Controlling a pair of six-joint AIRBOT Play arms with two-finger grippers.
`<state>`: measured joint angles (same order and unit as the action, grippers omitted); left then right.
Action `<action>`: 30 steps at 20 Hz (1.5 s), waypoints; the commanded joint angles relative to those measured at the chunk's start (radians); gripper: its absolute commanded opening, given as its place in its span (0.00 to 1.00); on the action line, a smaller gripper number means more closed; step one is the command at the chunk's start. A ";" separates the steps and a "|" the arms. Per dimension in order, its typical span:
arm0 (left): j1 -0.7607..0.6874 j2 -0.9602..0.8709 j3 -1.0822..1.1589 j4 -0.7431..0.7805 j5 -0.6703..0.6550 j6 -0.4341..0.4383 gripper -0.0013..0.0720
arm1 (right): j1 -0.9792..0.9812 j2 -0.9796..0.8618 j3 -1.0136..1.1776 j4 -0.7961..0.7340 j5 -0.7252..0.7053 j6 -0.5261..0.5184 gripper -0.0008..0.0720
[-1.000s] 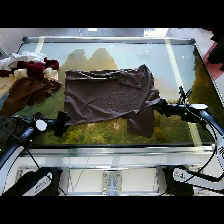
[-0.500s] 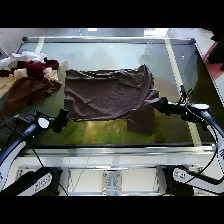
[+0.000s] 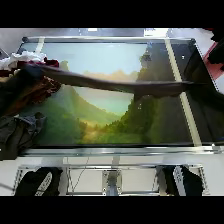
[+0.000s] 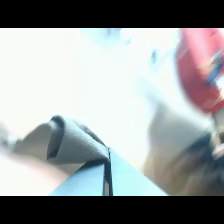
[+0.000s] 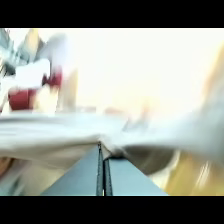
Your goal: Fold the shirts.
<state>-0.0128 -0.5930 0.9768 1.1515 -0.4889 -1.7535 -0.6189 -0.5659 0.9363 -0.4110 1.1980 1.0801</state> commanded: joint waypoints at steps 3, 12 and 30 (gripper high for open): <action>0.000 0.116 0.408 0.141 -0.074 0.156 0.02 | -0.227 0.209 0.487 -0.130 -0.040 0.048 0.05; -0.022 -0.244 0.489 0.108 -0.537 0.203 0.02 | -0.195 -0.229 0.551 0.157 0.093 -0.058 0.05; -0.045 -0.961 0.320 0.218 0.031 0.048 0.03 | 0.503 -1.061 0.450 -0.498 -0.552 -0.031 0.05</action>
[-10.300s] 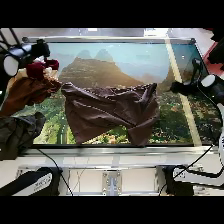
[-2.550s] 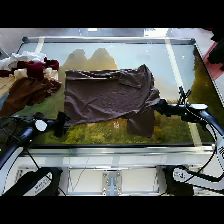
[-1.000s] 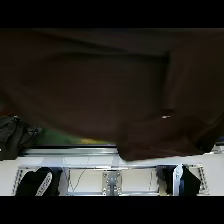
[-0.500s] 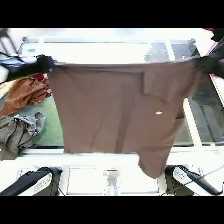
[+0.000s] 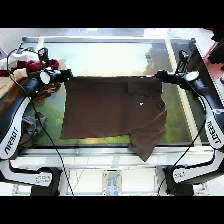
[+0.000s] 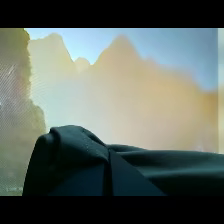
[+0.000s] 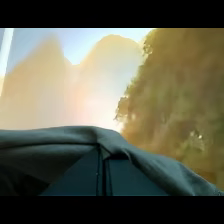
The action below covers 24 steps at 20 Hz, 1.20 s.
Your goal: Fold the shirts.
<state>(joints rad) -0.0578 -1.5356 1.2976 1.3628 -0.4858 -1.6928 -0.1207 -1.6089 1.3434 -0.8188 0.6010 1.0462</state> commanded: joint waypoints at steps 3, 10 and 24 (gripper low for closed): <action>-0.012 0.059 -0.001 0.018 -0.023 0.018 0.03 | 0.004 0.079 0.042 -0.215 0.194 0.024 0.05; -0.080 0.192 -0.083 0.211 -0.293 -0.030 0.03 | 0.004 0.221 -0.135 -0.348 0.396 0.118 0.05; -0.081 0.214 -0.358 0.215 -0.343 -0.105 0.03 | 0.004 0.255 -0.452 -0.367 0.119 0.170 0.05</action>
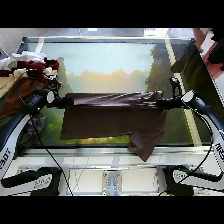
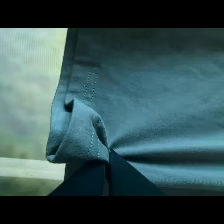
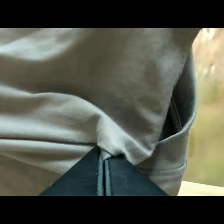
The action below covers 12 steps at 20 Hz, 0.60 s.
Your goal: Fold the shirts.
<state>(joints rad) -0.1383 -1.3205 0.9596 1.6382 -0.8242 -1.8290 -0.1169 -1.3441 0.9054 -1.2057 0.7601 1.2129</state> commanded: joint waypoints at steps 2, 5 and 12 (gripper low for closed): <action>-0.001 -0.001 -0.020 -0.102 -0.004 0.057 0.03 | 0.000 -0.020 -0.014 0.043 -0.038 0.003 0.05; -0.001 -0.001 -0.019 -0.103 -0.007 0.056 0.03 | 0.000 -0.021 -0.014 0.051 -0.024 0.003 0.06; 0.001 0.193 0.056 -0.032 -0.007 0.056 0.76 | -0.041 0.134 0.113 -0.070 0.194 0.063 0.40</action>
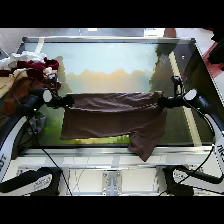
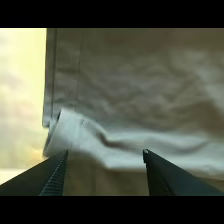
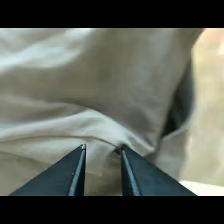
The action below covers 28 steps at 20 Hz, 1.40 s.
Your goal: Fold the shirts.
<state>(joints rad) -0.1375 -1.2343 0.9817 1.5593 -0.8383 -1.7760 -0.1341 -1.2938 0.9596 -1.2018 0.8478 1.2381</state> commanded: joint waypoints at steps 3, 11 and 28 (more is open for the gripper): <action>0.001 0.343 0.001 0.201 -0.060 -0.076 0.76 | -0.127 0.247 0.040 -0.164 0.229 0.125 0.55; 0.000 0.573 -0.109 0.182 -0.154 -0.192 0.76 | -0.331 0.352 -0.473 0.135 0.399 0.066 0.76; 0.000 0.573 -0.109 0.140 -0.154 -0.191 0.76 | -0.314 0.316 -0.692 0.412 0.253 0.016 0.44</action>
<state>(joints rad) -0.1375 -0.6617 0.8730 1.6997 -0.9928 -1.9671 -0.4583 -0.9668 0.2806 -0.8661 1.1561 1.2774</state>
